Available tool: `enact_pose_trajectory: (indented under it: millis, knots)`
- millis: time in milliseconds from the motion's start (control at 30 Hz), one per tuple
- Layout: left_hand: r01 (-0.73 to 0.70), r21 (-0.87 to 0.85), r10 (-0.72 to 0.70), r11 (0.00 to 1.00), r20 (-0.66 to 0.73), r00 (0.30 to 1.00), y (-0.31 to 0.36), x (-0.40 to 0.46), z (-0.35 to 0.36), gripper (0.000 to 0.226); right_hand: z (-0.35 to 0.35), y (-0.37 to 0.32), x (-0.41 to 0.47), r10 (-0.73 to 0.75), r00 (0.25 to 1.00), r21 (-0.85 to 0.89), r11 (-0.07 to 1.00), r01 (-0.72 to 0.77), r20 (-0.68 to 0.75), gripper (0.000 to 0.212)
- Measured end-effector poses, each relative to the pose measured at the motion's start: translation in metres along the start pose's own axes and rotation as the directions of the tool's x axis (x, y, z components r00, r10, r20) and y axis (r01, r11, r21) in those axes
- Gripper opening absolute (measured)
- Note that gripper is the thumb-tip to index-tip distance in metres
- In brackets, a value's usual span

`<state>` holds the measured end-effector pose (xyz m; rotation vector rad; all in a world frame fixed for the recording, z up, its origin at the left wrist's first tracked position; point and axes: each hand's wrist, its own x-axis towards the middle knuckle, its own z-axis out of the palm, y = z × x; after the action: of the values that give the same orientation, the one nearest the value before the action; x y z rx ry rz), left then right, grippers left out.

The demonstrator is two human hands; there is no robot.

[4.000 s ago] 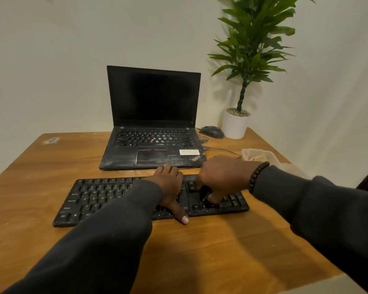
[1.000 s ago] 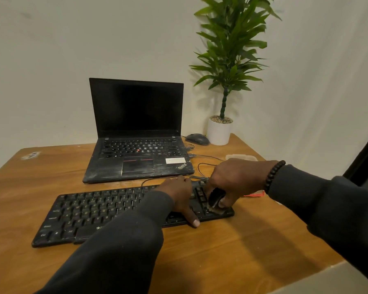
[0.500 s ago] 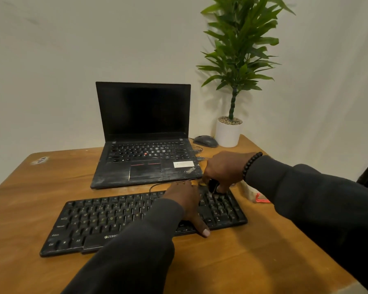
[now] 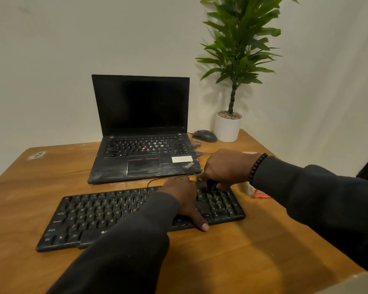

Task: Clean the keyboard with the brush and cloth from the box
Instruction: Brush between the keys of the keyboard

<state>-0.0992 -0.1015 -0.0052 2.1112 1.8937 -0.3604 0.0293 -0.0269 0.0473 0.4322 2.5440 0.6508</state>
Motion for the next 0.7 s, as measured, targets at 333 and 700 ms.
enact_pose_trajectory:
  millis: [333, 700]
  knots:
    - [0.015, -0.016, -0.015, 1.000, 0.010, 1.000, 0.001, -0.003, 0.000, 0.107, -0.010, -0.029, -0.052, -0.153, 0.973, 0.311, 0.946, 0.094, 0.170, 0.042]
    - [0.007, 0.000, -0.007, 1.000, 0.007, 1.000, 0.000, -0.001, 0.002, 0.110, -0.007, 0.003, -0.015, -0.016, 0.976, 0.326, 0.944, -0.057, 0.218, 0.040]
